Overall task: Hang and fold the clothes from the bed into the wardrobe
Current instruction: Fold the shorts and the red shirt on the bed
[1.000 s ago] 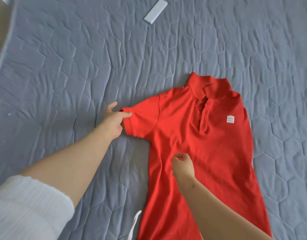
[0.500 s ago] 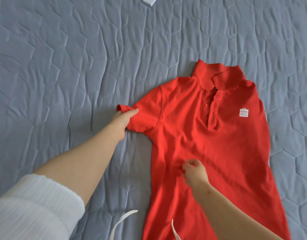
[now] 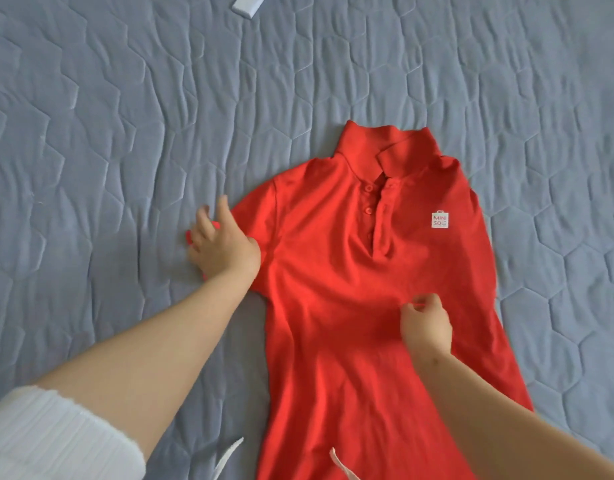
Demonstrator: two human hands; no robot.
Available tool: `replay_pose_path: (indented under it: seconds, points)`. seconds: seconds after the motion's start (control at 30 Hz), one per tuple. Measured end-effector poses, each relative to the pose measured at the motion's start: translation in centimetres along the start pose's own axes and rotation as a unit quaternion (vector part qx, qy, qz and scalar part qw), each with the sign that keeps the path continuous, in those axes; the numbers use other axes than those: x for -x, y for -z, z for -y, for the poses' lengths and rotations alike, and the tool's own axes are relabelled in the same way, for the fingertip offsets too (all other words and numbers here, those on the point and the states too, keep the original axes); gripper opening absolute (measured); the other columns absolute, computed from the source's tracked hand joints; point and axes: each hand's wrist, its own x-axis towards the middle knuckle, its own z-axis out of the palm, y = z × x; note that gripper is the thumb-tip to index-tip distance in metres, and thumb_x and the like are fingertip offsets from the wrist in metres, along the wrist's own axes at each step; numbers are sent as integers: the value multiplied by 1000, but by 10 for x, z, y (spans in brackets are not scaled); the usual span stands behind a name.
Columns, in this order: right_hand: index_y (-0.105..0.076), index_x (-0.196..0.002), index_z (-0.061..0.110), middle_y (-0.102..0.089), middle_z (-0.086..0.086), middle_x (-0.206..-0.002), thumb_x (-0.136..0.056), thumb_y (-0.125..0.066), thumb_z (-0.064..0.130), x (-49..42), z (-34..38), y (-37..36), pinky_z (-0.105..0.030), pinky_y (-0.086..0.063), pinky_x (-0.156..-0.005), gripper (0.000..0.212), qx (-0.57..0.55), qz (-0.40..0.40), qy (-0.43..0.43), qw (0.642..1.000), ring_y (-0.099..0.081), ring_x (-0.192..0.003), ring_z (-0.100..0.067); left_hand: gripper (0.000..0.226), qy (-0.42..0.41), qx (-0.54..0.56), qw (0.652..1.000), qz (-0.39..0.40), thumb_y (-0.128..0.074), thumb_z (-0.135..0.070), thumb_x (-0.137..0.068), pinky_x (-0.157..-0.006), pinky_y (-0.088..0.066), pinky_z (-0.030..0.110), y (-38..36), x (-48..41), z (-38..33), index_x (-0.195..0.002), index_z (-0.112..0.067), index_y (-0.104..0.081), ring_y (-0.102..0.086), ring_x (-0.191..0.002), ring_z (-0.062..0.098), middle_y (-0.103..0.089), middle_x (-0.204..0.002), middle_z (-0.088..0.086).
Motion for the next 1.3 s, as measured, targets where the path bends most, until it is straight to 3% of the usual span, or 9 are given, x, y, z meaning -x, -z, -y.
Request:
replay_pose_path:
  seconds: [0.1, 0.27, 0.37, 0.47, 0.57, 0.7, 0.87, 1.1, 1.3]
  points:
    - [-54, -119, 11, -50, -19, -123, -87, -49, 20, -28, -2, 23, -43, -34, -96, 33, 49, -101, 9, 994, -46, -115, -38, 58, -243, 11, 969, 52, -59, -8, -79, -100, -34, 40, -22, 38, -36, -133, -21, -46, -41, -126, 27, -39, -142, 4]
    - [-45, -131, 8, -43, -21, -135, -91, -46, 20, -75, -15, 62, -43, -29, -101, 42, -21, -143, 10, 989, -39, -123, -39, 51, -257, 109, 890, 362, -54, -12, -89, -97, -39, 24, -70, 97, -83, -136, -27, -42, -51, -115, 14, -43, -137, -2]
    - [-58, -119, 6, -67, -15, -99, -92, -41, 7, -105, -21, 79, -34, -47, -78, 32, -163, -39, -55, 984, -62, -90, -30, 59, -242, -18, 892, 380, -54, -30, -90, -107, -34, 34, -91, 106, -95, -143, -32, -28, -40, -129, 20, -18, -152, 1]
    - [-64, -101, 9, -57, 0, -46, -88, -46, -5, -117, -17, 90, -18, -41, -40, 26, -329, 143, -125, 925, -48, -35, -10, 70, -198, -98, 875, 431, -50, -46, -90, -113, -24, 36, -105, 109, -105, -148, -35, -12, -21, -141, 22, 10, -157, -1]
    - [-62, -105, 17, -58, -5, -62, -88, -56, 6, -116, -9, 85, -24, -44, -54, 21, -263, 270, -66, 924, -50, -48, -14, 71, -182, -127, 871, 438, -47, -47, -90, -114, -22, 33, -115, 113, -108, -148, -36, -7, -12, -144, 22, 19, -155, 0]
    - [-55, -115, 23, -56, 8, -72, -86, -54, 9, -109, 7, 70, -18, -47, -56, 33, -197, 262, 67, 942, -55, -65, -7, 57, -190, -145, 884, 402, -38, -45, -95, -114, -21, 33, -118, 108, -107, -147, -35, -17, -17, -142, 23, 9, -156, 1]
    - [-57, -93, 31, -66, 0, -89, -87, -57, 10, -103, 13, 65, -33, -54, -73, 22, -174, 388, 4, 905, -63, -76, -17, 37, -102, 33, 914, 391, -38, -27, -99, -100, -33, 26, -101, 102, -119, -134, -21, -49, -40, -127, 23, -35, -146, 9]
    - [-39, -68, 20, -42, 0, -57, -81, -50, -1, -115, 15, 90, -16, -29, -36, 28, -279, 130, 39, 950, -37, -47, -12, 42, -71, 153, 946, 276, -42, -40, -95, -95, -35, 27, -83, 113, -157, -133, -23, -47, -45, -123, 18, -47, -136, -1]
    - [-50, -85, 20, -51, -5, -93, -77, -61, 12, -144, -10, 154, -41, -44, -87, 17, -310, -218, 52, 924, -54, -91, -25, 52, -19, 42, 956, 290, -48, -34, -92, -82, -34, 25, -85, 111, -179, -141, -22, -36, -48, -120, 27, -42, -140, 5]
